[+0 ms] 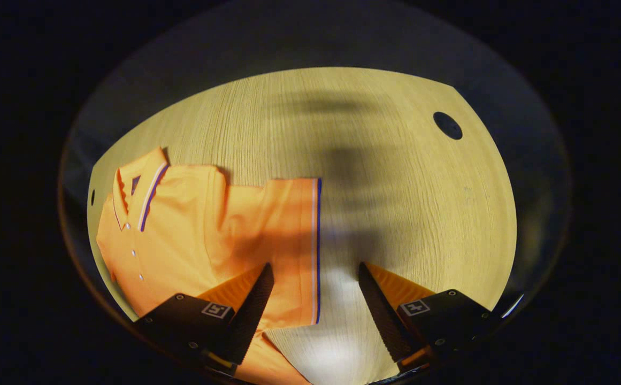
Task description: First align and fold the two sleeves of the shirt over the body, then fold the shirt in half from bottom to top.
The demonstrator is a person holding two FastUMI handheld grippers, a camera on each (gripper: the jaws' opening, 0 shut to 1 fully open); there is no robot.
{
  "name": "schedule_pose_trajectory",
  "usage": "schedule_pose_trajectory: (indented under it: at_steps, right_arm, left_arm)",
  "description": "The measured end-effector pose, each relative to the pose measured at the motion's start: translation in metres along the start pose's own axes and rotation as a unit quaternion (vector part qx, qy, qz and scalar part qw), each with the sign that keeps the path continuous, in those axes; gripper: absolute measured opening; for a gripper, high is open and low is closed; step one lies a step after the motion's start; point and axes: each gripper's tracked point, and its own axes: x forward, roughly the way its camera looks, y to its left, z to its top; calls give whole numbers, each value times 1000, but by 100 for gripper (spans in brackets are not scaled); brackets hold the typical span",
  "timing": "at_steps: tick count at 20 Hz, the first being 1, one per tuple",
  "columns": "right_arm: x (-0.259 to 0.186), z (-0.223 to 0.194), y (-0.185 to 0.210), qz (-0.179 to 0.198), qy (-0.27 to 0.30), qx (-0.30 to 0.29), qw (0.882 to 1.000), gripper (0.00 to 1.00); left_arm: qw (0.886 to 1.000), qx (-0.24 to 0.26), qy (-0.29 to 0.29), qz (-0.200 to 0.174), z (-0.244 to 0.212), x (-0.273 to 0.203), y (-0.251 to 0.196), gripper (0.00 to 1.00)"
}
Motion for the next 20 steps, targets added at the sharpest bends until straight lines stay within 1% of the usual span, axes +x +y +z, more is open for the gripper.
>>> schedule_pose_trajectory:
  at_steps: [1,2,3,5,6,7,8,9,10,11,13,14,15,18,20]
  right_arm:
    - [0,-1,2,-2,-1,-2,1000,96]
    - [-1,-1,5,-1,-4,-3,1000,90]
    - [1,0,7,0,-7,-7,1000,86]
    - [0,0,12,3,-12,-14,1000,67]
    - [-1,1,13,3,-14,-15,1000,70]
    - [0,0,16,3,-14,-14,1000,54]
    - [0,1,16,3,-13,-8,1000,45]
    - [-1,1,15,2,-11,2,1000,45]
    - [-2,0,15,3,-8,8,1000,27]
    - [-2,0,15,7,-8,6,1000,19]
    - [-2,1,15,10,-18,3,1000,19]
    - [-7,0,17,16,-20,26,999,18]
    - [-4,-1,19,22,-19,31,999,1]
    - [-4,-1,18,22,-25,43,999,0]
    - [-6,0,19,21,-33,35,999,1]
  left_arm:
    - [1000,-1,2,0,-2,0,-1,98]
    - [1000,-3,3,-1,-3,1,0,96]
    - [1000,-5,4,-2,-4,1,-1,98]
    - [1000,-5,6,-5,-6,3,-4,98]
    - [1000,-6,6,-6,-7,3,-5,99]
    - [1000,-6,6,-7,-7,2,-5,99]
    - [1000,-6,5,-9,-7,2,-5,99]
    - [1000,-6,4,-8,-6,1,-4,99]
    - [1000,-6,2,-7,-5,0,-2,98]
    - [1000,-6,1,-6,-6,0,0,98]
    - [1000,-6,1,-3,-6,-3,6,98]
    - [1000,-5,1,-1,-6,-4,9,98]
    - [1000,-5,2,0,-6,-6,11,98]
    - [1000,-4,-2,-1,-3,-8,15,98]
    - [1000,0,-10,-4,3,-11,15,98]
